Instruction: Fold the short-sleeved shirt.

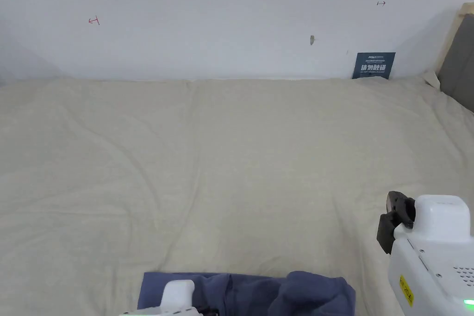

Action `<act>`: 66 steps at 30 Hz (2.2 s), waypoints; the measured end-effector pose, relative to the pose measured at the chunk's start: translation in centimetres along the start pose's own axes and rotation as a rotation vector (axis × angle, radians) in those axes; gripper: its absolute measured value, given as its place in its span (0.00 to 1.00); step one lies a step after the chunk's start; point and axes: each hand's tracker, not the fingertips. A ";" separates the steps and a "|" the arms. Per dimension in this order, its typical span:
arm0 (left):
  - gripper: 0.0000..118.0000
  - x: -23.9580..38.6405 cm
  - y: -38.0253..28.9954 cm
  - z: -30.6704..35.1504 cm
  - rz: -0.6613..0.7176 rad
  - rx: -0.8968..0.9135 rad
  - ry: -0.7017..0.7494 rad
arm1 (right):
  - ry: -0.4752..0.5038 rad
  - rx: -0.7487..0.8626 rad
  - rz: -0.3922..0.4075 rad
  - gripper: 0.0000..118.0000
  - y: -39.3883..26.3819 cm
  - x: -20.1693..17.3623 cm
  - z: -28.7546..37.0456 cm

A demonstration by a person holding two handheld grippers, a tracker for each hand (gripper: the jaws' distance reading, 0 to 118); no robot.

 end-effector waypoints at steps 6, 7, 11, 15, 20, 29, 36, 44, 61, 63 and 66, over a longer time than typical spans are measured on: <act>0.02 -3.4 3.7 6.9 0.133 0.113 -0.156 | 0.022 0.006 0.008 0.00 0.4 -1.0 -0.2; 0.02 -4.3 4.1 7.7 0.157 0.124 -0.181 | 0.025 0.007 0.009 0.00 0.4 -1.1 -0.3; 0.21 -8.0 5.2 10.0 0.250 0.152 -0.194 | 0.037 0.008 0.007 0.00 0.5 -1.8 -0.4; 1.00 -11.5 5.5 9.7 0.313 0.103 -0.147 | 0.045 0.000 0.014 0.00 0.4 -2.3 -0.7; 1.00 -15.1 5.1 6.8 0.344 -0.002 -0.141 | 0.048 -0.021 0.025 0.00 0.0 -2.8 -1.2; 0.46 -16.5 3.3 1.4 0.306 -0.045 -0.182 | 0.027 -0.066 0.040 0.00 -0.9 -3.0 -2.3; 0.13 -14.3 2.9 0.8 0.275 -0.037 -0.132 | 0.022 -0.083 0.039 0.00 -0.9 -2.8 -2.7; 0.08 -13.0 4.8 5.8 0.171 -0.021 -0.043 | 0.041 -0.039 0.026 0.00 0.4 -2.9 -2.2; 0.08 -4.5 9.6 12.8 0.100 0.003 0.070 | 0.072 0.006 0.002 0.00 0.6 -1.7 -0.4; 0.08 -1.0 9.9 10.7 0.034 -0.031 0.030 | 0.071 0.011 0.003 0.00 0.7 -1.5 -0.2; 0.08 3.3 9.6 6.8 -0.035 -0.097 -0.027 | 0.064 0.017 0.003 0.00 0.7 -0.9 0.0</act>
